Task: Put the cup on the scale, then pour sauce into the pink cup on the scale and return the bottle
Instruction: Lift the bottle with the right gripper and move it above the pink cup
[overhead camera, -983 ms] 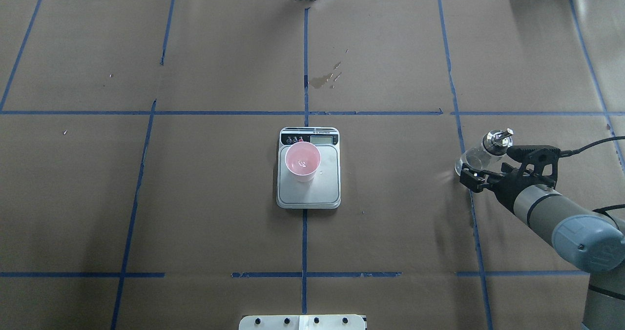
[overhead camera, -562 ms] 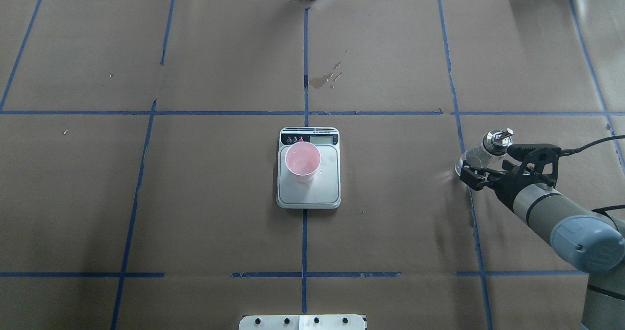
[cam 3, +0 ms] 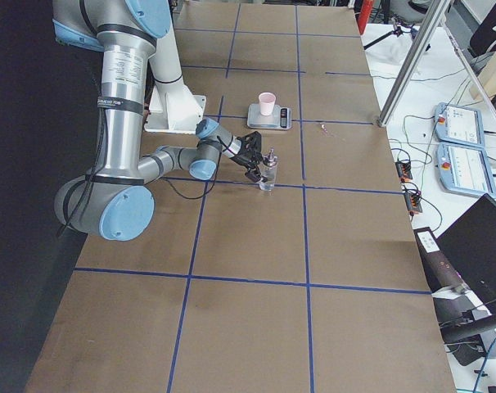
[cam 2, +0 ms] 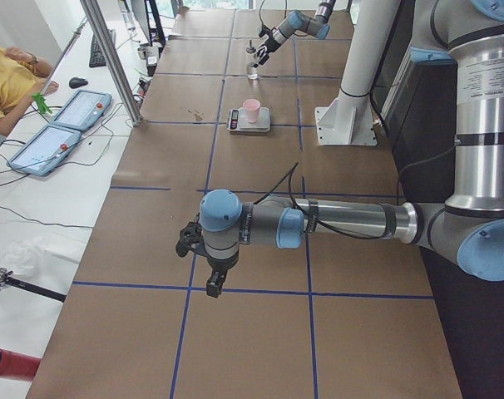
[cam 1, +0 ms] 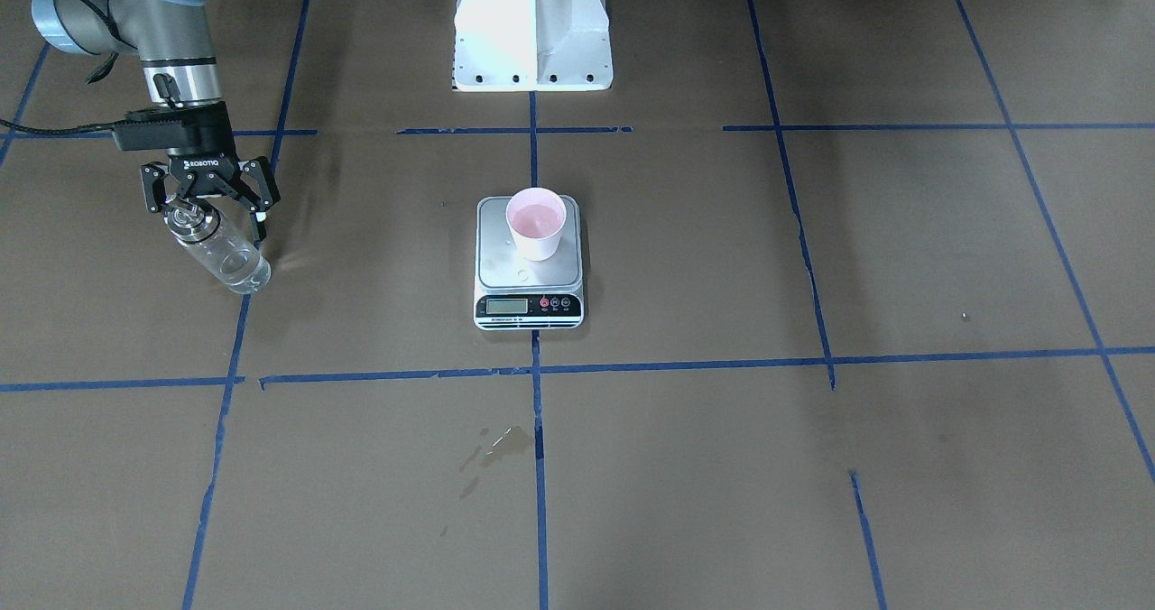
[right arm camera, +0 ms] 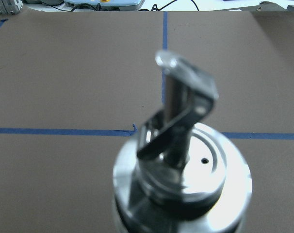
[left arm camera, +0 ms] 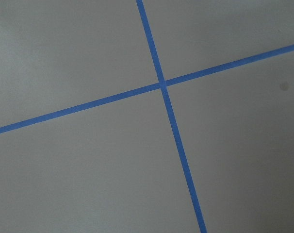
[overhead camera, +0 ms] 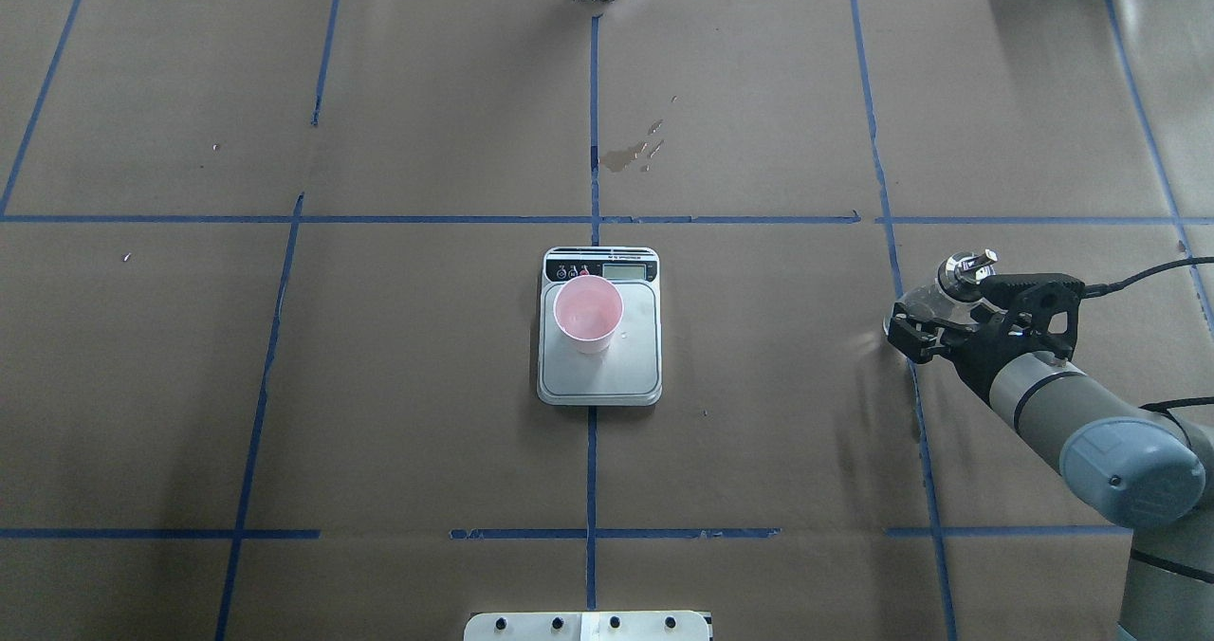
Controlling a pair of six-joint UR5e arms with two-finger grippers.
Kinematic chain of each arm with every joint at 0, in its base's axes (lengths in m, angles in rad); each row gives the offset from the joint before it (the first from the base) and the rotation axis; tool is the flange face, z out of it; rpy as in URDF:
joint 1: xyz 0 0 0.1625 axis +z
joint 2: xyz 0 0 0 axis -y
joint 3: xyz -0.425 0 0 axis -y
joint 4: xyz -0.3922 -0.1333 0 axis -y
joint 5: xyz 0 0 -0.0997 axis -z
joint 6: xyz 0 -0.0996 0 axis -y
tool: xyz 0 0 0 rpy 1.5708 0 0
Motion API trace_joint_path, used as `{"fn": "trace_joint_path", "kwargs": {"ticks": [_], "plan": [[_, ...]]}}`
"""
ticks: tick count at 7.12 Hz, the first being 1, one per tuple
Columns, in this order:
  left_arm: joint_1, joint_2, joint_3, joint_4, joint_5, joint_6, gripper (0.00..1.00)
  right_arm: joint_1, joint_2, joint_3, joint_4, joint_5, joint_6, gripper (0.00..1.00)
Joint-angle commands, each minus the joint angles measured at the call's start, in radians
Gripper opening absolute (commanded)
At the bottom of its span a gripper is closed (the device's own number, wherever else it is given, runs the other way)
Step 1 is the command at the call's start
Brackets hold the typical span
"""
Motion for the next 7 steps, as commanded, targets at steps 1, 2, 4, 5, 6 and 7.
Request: {"fn": "trace_joint_path", "kwargs": {"ticks": [1,2,4,5,6,7], "plan": [[0.0,0.0,0.0,-0.001,0.0,0.0,1.0,0.0,0.003,-0.009,0.0,-0.005,-0.012,1.0],[0.0,0.0,0.0,0.0,0.0,0.0,1.0,0.0,0.003,-0.012,0.0,-0.02,-0.012,0.99],[0.0,-0.001,-0.002,-0.001,0.0,0.0,1.0,0.002,0.009,-0.025,0.008,-0.045,-0.01,0.46],[0.0,-0.001,0.0,-0.001,0.0,0.0,1.0,0.003,0.007,-0.025,0.033,-0.053,-0.01,0.0],[0.0,-0.001,-0.002,-0.001,0.0,0.0,1.0,0.005,0.006,-0.02,0.043,-0.077,-0.012,0.0],[0.0,-0.001,-0.002,-0.001,0.0,0.0,1.0,0.008,0.007,-0.008,0.043,-0.097,-0.012,0.0]]}}
